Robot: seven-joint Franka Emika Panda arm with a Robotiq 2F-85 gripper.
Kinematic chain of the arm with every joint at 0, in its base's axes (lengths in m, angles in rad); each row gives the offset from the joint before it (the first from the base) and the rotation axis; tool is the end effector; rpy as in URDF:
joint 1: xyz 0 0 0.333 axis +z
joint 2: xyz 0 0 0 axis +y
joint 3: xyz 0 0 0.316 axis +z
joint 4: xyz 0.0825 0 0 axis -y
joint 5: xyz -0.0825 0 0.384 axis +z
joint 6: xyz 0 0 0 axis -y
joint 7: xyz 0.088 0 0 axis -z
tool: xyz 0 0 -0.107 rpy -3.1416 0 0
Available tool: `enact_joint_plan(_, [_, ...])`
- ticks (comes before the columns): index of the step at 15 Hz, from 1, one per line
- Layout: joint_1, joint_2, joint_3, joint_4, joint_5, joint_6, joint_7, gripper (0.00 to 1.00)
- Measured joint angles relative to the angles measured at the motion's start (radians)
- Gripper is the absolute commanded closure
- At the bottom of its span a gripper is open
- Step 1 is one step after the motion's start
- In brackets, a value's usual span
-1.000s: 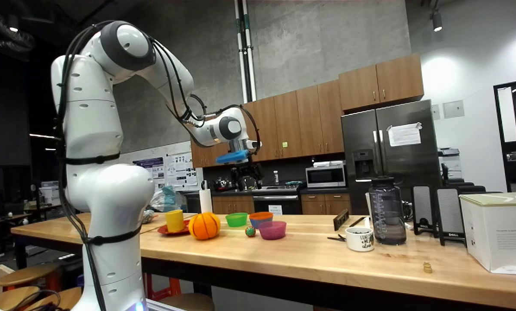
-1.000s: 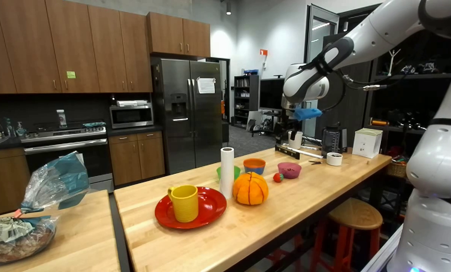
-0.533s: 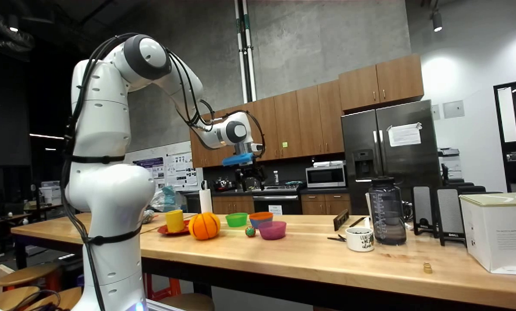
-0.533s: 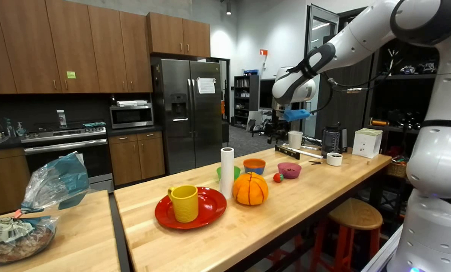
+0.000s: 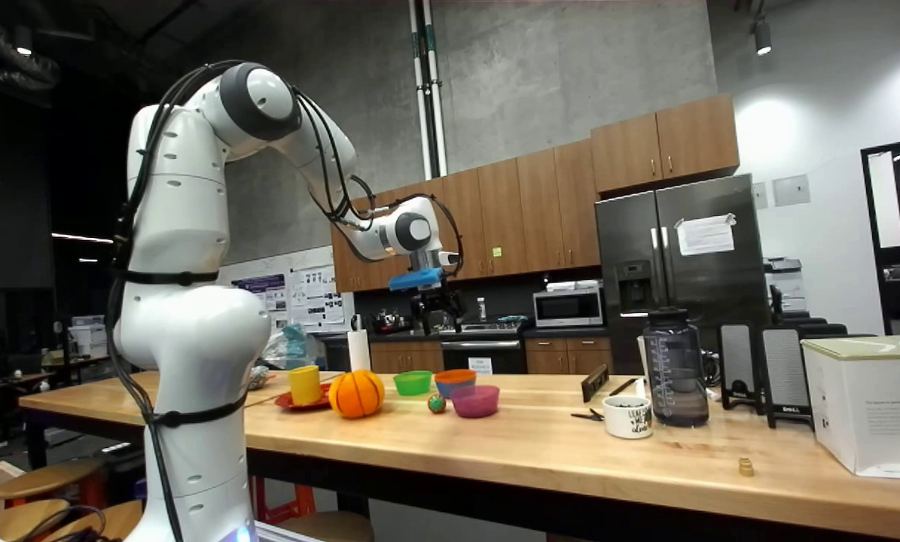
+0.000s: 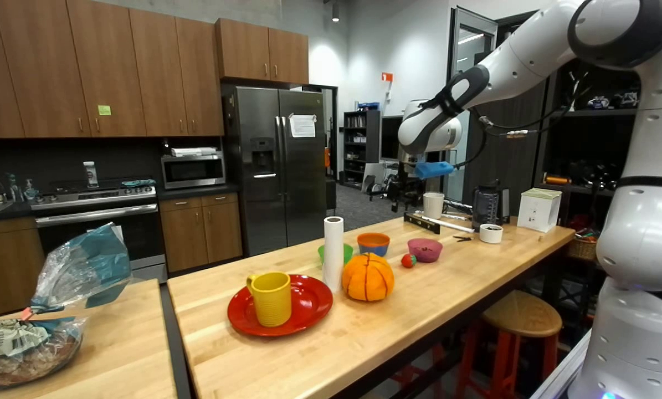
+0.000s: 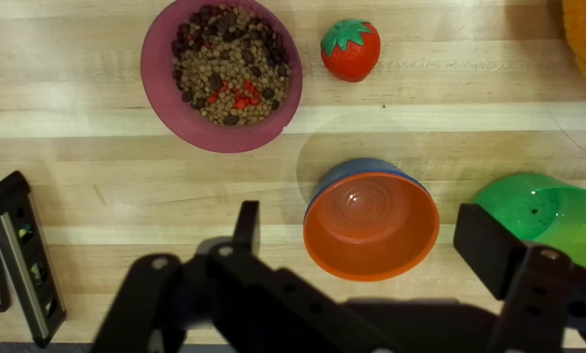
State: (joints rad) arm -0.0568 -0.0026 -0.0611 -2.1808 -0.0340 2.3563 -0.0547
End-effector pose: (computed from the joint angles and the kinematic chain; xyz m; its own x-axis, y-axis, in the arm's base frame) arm 0.5458 -0.0651 0.4081 0.9839 -0.0374 0.1750 -0.0446 -0.9983 0.0374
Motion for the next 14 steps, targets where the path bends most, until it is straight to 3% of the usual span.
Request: enact_joint_plan(14, [0.000, 0.029, 0.005, 0.006, 0.000, 0.010, 0.005, 0.00])
